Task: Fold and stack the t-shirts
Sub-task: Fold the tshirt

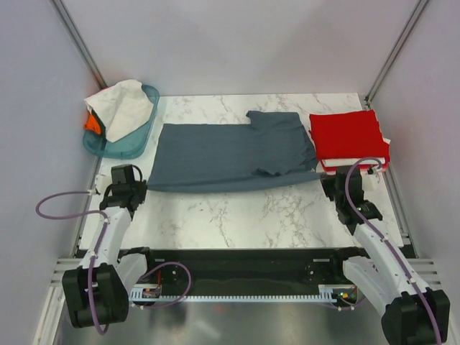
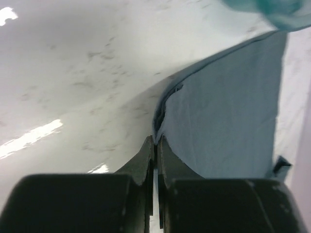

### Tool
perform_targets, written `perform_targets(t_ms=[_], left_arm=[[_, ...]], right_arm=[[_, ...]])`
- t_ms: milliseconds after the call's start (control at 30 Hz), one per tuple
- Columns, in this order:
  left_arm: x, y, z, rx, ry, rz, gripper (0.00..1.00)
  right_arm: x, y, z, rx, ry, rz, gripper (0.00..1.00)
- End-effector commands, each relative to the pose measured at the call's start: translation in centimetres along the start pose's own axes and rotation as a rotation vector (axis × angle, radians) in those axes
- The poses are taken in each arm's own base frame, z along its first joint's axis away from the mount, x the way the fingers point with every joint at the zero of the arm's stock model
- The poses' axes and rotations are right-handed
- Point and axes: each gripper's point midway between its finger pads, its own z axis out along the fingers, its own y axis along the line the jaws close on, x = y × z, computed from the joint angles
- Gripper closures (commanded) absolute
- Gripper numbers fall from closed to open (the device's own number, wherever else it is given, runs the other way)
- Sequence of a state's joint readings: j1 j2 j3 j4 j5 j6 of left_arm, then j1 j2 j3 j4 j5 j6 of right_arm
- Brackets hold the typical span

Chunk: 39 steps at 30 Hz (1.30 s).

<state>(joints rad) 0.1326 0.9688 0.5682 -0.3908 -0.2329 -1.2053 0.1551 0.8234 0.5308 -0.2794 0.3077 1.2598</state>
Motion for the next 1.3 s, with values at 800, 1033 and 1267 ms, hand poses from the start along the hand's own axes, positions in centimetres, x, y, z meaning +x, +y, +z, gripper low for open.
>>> perform_targets(t_ms=[800,1033,1267], left_arm=[[-4.7,-5.9,-4.8,0.133,-0.105,0.04,0.98],[-10.2,-14.0,-16.4,0.417,-0.21,0.044,0.98],[-14.2,-18.3,-27.9,0.642,-0.291,-0.002,0.98]], right_arm=[[-5.0,7.1,-3.8,-0.102,-0.11,-0.03,1.0],[-11.1,18.3,-12.5,-0.387,-0.195,0.028,1.0],[-16.7,24.5,-23.7,-0.658,-0.306,0.088,1.0]])
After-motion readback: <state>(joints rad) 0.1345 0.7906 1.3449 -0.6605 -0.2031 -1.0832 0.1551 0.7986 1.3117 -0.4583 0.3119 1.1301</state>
